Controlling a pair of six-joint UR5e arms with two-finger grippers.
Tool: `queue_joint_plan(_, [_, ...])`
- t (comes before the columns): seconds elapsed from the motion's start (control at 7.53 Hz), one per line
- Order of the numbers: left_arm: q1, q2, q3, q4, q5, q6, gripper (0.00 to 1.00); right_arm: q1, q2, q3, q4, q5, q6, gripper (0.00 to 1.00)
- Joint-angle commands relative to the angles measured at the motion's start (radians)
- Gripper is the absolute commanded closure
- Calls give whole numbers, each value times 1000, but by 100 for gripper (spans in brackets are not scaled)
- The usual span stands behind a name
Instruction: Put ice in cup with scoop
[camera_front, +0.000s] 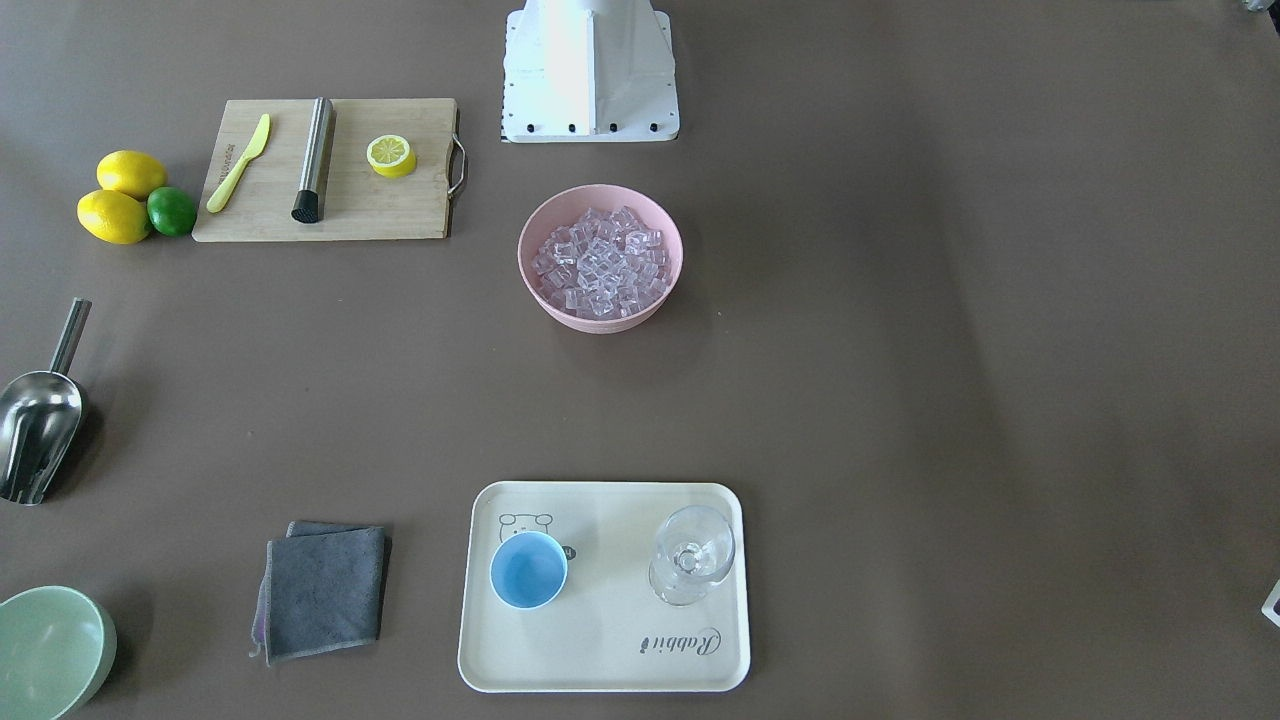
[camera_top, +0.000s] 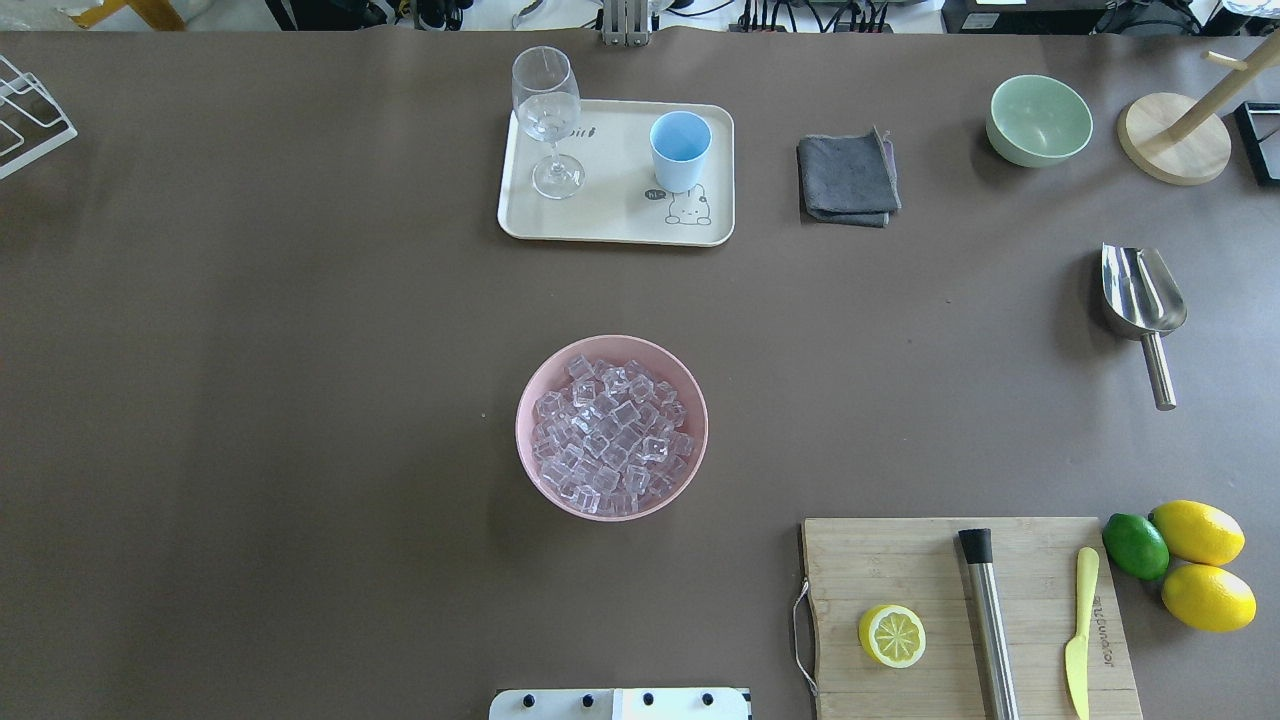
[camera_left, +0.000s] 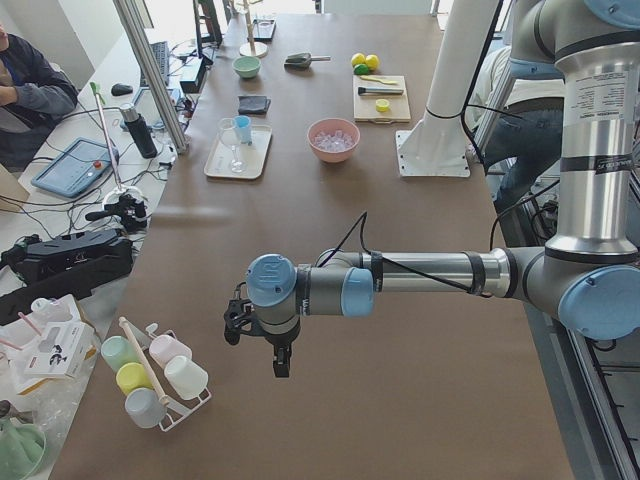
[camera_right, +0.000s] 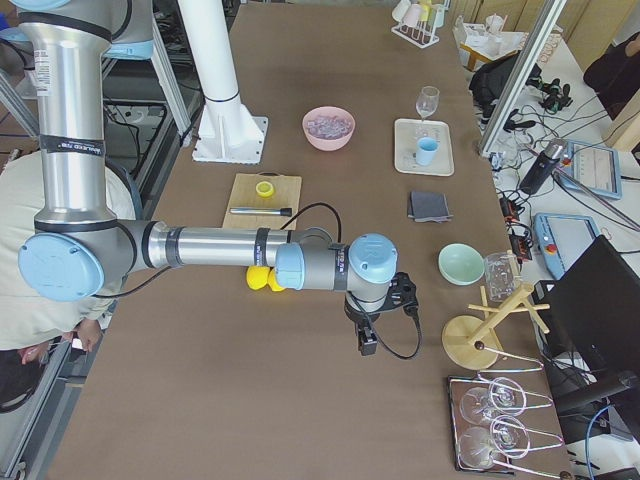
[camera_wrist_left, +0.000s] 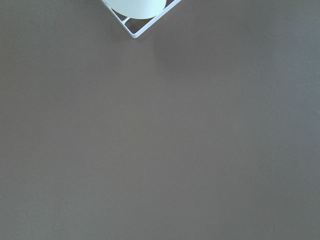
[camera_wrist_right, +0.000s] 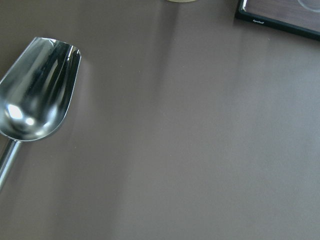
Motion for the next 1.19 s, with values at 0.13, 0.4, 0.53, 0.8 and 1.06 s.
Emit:
queue_joint_plan(0.13, [2, 0, 1, -3, -1, -2, 2, -3, 7, -4, -5, -5, 0, 0])
queue_joint_plan(0.4, [2, -2, 1, -3, -1, -2, 2, -9, 7, -14, -2, -5, 0, 0])
queue_joint_plan(0.53, [2, -2, 1, -3, -1, -2, 2, -11, 2, -14, -2, 4, -6, 0])
queue_joint_plan(0.8, [3, -2, 1, -1, 1, -3, 2, -11, -7, 13, -2, 3, -3, 0])
queue_joint_plan(1.06, [3, -2, 1, -1, 1, -3, 2, -38, -7, 24, -2, 30, 76, 0])
